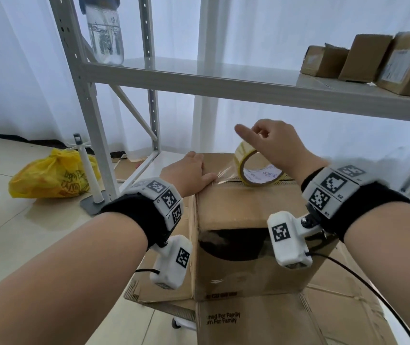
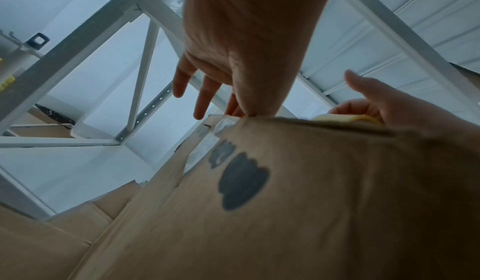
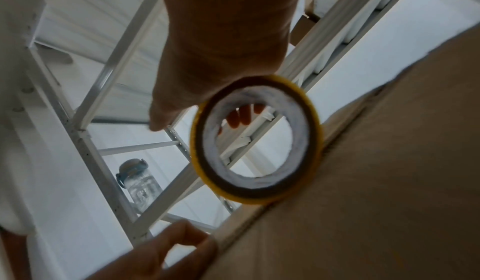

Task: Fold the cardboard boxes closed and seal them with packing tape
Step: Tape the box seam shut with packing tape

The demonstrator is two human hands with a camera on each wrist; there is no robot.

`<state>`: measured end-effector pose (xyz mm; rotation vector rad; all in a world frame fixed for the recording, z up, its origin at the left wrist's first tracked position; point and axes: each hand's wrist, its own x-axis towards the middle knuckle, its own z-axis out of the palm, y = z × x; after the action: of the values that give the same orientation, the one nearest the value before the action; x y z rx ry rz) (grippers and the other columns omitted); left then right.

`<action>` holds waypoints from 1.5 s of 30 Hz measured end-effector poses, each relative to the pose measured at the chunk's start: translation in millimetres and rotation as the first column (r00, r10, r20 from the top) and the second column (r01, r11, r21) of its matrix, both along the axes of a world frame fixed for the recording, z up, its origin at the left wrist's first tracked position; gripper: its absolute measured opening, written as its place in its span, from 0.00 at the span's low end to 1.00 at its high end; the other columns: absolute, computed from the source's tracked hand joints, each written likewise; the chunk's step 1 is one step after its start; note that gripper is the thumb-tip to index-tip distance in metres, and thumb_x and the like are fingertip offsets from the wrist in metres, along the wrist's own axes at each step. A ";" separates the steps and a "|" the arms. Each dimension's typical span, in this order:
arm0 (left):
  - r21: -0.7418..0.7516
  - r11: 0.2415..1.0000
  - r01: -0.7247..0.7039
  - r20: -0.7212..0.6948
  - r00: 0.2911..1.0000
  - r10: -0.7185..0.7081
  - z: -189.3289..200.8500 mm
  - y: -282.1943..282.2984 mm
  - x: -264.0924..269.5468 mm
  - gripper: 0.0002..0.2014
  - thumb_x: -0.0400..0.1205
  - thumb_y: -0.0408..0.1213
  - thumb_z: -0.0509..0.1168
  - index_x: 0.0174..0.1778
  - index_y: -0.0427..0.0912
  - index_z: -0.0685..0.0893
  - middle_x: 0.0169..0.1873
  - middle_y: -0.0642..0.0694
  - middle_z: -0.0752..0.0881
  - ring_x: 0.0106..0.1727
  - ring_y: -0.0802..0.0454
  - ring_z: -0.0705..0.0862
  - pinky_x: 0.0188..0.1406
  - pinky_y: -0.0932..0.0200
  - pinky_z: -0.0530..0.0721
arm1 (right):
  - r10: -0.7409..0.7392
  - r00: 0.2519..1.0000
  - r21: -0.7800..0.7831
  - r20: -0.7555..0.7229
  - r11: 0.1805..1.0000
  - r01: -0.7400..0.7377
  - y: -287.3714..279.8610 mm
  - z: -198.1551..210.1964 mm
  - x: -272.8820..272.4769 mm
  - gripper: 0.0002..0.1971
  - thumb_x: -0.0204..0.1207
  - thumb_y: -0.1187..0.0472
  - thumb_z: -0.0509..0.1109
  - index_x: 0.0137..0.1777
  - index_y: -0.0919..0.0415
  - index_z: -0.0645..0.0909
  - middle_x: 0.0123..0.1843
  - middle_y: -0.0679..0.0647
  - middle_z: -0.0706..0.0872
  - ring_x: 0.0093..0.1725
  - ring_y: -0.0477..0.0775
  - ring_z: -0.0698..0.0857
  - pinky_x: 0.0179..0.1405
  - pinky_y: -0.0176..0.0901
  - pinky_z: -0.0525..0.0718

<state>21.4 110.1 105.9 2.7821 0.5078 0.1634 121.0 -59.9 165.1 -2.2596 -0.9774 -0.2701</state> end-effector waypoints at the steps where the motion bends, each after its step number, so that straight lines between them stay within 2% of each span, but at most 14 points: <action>1: 0.019 1.000 -0.004 -0.018 1.000 0.005 2.2 -2.7 2.9 0.25 0.81 0.59 0.59 0.64 0.42 0.72 0.62 0.47 0.72 0.59 0.46 0.79 0.61 0.42 0.78 | 0.032 0.999 0.020 -0.007 0.999 -0.032 -5.7 -6.4 -1.2 0.25 0.73 0.31 0.64 0.47 0.55 0.81 0.38 0.47 0.81 0.39 0.45 0.78 0.41 0.41 0.73; 6: 0.030 0.998 -0.048 -0.055 0.997 0.050 3.4 -12.3 6.2 0.33 0.81 0.60 0.58 0.74 0.38 0.64 0.71 0.41 0.67 0.69 0.39 0.74 0.67 0.41 0.74 | 0.037 0.999 0.019 -0.017 0.999 -0.037 -14.4 -21.4 -4.0 0.31 0.71 0.32 0.68 0.68 0.52 0.79 0.56 0.50 0.78 0.56 0.47 0.78 0.56 0.38 0.73; 11: -0.181 0.983 -0.028 0.082 0.996 0.044 -0.4 -8.3 -12.1 0.22 0.82 0.50 0.63 0.64 0.37 0.73 0.62 0.41 0.73 0.55 0.49 0.74 0.54 0.60 0.69 | 0.028 0.991 0.093 -0.133 0.996 -0.016 -24.2 -21.3 -7.4 0.37 0.70 0.37 0.72 0.77 0.53 0.73 0.68 0.52 0.81 0.66 0.50 0.79 0.69 0.44 0.75; 16: -0.350 0.936 -0.024 0.163 0.983 0.086 -2.2 -7.7 -29.7 0.15 0.86 0.40 0.60 0.67 0.37 0.74 0.63 0.48 0.74 0.60 0.53 0.73 0.51 0.69 0.64 | -0.220 0.957 -0.168 -0.190 0.968 0.189 -47.5 -41.7 0.0 0.15 0.69 0.37 0.67 0.48 0.45 0.81 0.60 0.53 0.84 0.63 0.62 0.80 0.68 0.64 0.72; 19: -0.524 0.850 -0.053 0.186 0.967 0.176 -8.6 -15.9 -29.0 0.16 0.86 0.42 0.59 0.69 0.44 0.73 0.65 0.47 0.74 0.60 0.46 0.77 0.56 0.54 0.79 | -0.387 0.878 -0.354 -0.284 0.893 0.279 -53.3 -50.3 4.7 0.39 0.59 0.25 0.57 0.71 0.39 0.70 0.75 0.57 0.72 0.76 0.68 0.68 0.74 0.74 0.59; 21: -0.668 0.736 -0.108 0.119 0.961 0.248 -8.9 -24.7 -29.9 0.21 0.85 0.46 0.57 0.74 0.52 0.67 0.64 0.41 0.75 0.57 0.40 0.81 0.49 0.41 0.87 | -0.374 0.859 -0.324 -0.348 0.908 0.264 -55.0 -51.8 7.5 0.52 0.54 0.21 0.56 0.80 0.42 0.61 0.78 0.58 0.70 0.77 0.66 0.68 0.74 0.67 0.65; 24: -0.770 0.628 -0.114 0.078 0.960 0.269 -5.3 -35.3 -29.1 0.25 0.87 0.44 0.55 0.80 0.53 0.58 0.62 0.45 0.76 0.49 0.46 0.82 0.39 0.51 0.84 | -0.390 0.833 -0.278 -0.392 0.914 0.297 -56.6 -45.0 3.7 0.48 0.67 0.26 0.59 0.83 0.53 0.58 0.80 0.60 0.67 0.77 0.63 0.68 0.68 0.55 0.70; 29: -0.594 0.797 -0.106 0.142 0.962 0.233 5.5 -33.8 -28.3 0.24 0.88 0.44 0.53 0.81 0.46 0.62 0.71 0.43 0.72 0.67 0.43 0.75 0.59 0.54 0.75 | -0.433 0.817 -0.308 -0.381 0.893 0.329 -62.5 -37.0 -9.9 0.39 0.72 0.31 0.61 0.75 0.60 0.70 0.70 0.58 0.78 0.67 0.61 0.77 0.53 0.49 0.74; 31: -0.498 0.858 -0.122 0.104 0.975 0.199 1.9 -29.2 -33.5 0.25 0.88 0.44 0.53 0.82 0.44 0.60 0.78 0.42 0.67 0.75 0.44 0.68 0.68 0.58 0.67 | -0.431 0.819 -0.346 -0.379 0.887 0.307 -62.4 -38.8 -19.5 0.39 0.73 0.33 0.62 0.77 0.59 0.66 0.72 0.58 0.76 0.69 0.62 0.76 0.61 0.54 0.75; 34: -0.468 0.880 -0.077 0.081 0.988 0.129 -5.1 -28.4 -44.2 0.26 0.89 0.44 0.50 0.84 0.45 0.55 0.82 0.45 0.60 0.81 0.47 0.61 0.74 0.59 0.58 | -0.425 0.881 -0.357 -0.210 0.872 0.335 -56.9 -39.9 -36.5 0.40 0.76 0.41 0.63 0.83 0.54 0.52 0.80 0.61 0.65 0.80 0.65 0.63 0.78 0.65 0.57; 37: -0.325 0.946 0.012 0.035 0.999 -0.001 -5.5 -24.4 -47.8 0.26 0.89 0.45 0.48 0.84 0.48 0.53 0.84 0.49 0.44 0.84 0.50 0.43 0.80 0.53 0.42 | -0.193 0.981 -0.070 -0.015 0.979 0.191 -47.5 -35.0 -50.8 0.42 0.76 0.65 0.64 0.85 0.47 0.46 0.85 0.61 0.50 0.84 0.61 0.50 0.82 0.57 0.53; 40: -0.192 0.979 0.071 -0.078 0.993 -0.087 -3.1 -21.6 -50.3 0.28 0.89 0.51 0.46 0.84 0.48 0.50 0.84 0.52 0.43 0.84 0.52 0.41 0.81 0.49 0.40 | -0.012 0.996 -0.032 0.090 0.999 0.015 -36.1 -30.3 -55.8 0.41 0.72 0.76 0.60 0.83 0.48 0.59 0.82 0.56 0.61 0.81 0.60 0.60 0.78 0.51 0.63; 42: -0.168 0.982 0.082 -0.150 0.983 -0.108 -3.3 -20.5 -50.7 0.30 0.88 0.54 0.45 0.84 0.49 0.46 0.84 0.52 0.42 0.84 0.52 0.42 0.82 0.46 0.41 | 0.018 0.999 -0.017 0.029 1.000 -0.017 -30.8 -25.8 -55.5 0.30 0.75 0.69 0.63 0.78 0.53 0.68 0.74 0.57 0.71 0.73 0.60 0.71 0.72 0.52 0.71; 45: -0.092 0.992 0.088 -0.228 0.968 -0.107 -3.0 -19.1 -48.9 0.32 0.87 0.58 0.43 0.84 0.50 0.41 0.83 0.54 0.39 0.84 0.52 0.41 0.81 0.45 0.40 | -0.038 0.988 0.099 -0.149 0.994 0.053 -23.8 -12.5 -59.0 0.23 0.78 0.44 0.66 0.66 0.57 0.71 0.60 0.54 0.74 0.57 0.54 0.76 0.53 0.45 0.75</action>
<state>-27.5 91.0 102.9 2.7531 0.4198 -0.2037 62.0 -83.6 152.6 -2.1760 -0.8172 -0.1665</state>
